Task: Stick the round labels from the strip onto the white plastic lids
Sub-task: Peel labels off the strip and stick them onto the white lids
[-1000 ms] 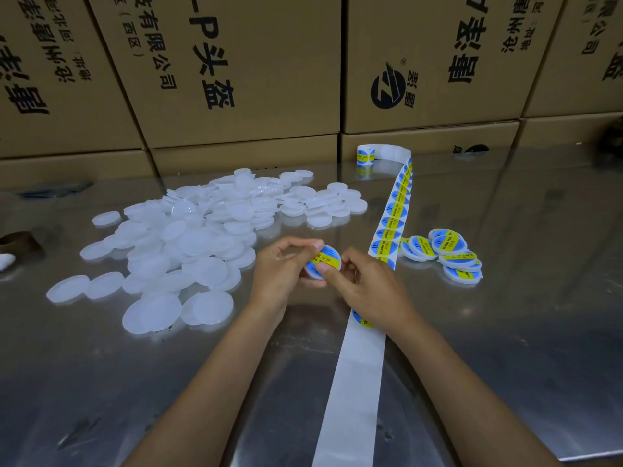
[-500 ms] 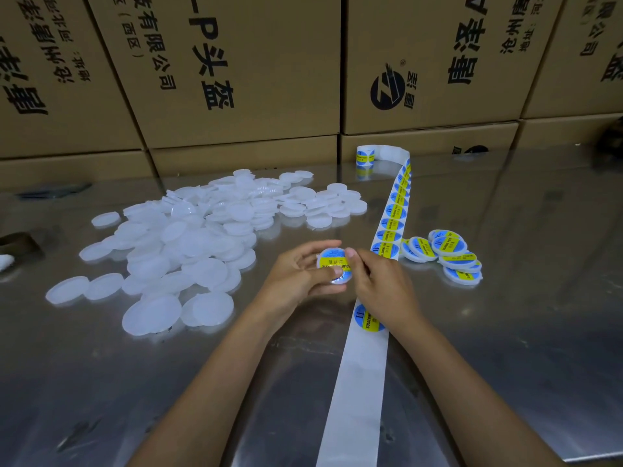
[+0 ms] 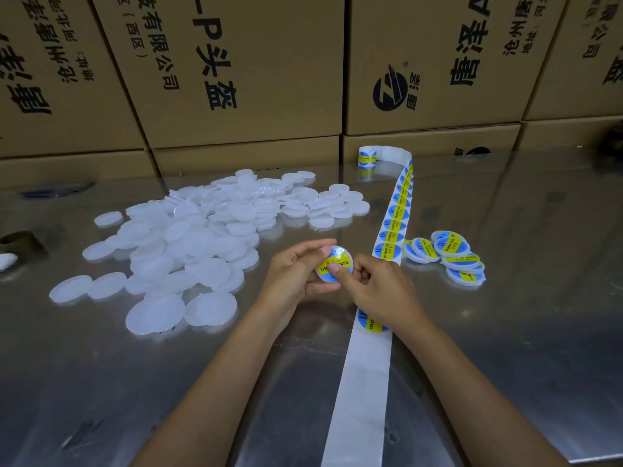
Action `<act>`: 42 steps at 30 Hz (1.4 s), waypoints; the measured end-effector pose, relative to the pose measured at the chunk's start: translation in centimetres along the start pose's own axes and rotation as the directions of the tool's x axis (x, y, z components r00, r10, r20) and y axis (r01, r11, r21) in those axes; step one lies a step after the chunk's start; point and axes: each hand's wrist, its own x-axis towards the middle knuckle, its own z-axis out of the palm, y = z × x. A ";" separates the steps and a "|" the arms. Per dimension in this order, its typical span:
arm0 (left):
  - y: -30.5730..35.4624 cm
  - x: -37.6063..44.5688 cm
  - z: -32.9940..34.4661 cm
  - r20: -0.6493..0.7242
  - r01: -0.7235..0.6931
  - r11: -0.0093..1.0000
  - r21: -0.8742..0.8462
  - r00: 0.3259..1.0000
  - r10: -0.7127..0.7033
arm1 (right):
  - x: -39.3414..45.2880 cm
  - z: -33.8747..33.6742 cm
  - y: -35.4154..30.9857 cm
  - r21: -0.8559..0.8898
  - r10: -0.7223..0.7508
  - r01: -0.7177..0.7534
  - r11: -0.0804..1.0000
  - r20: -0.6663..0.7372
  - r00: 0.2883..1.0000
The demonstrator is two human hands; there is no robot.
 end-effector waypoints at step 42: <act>-2.5 14.5 -1.3 -0.100 0.019 0.225 0.974 0.930 0.352 | 3.4 -2.2 2.0 0.907 0.705 -0.349 0.236 0.087 0.704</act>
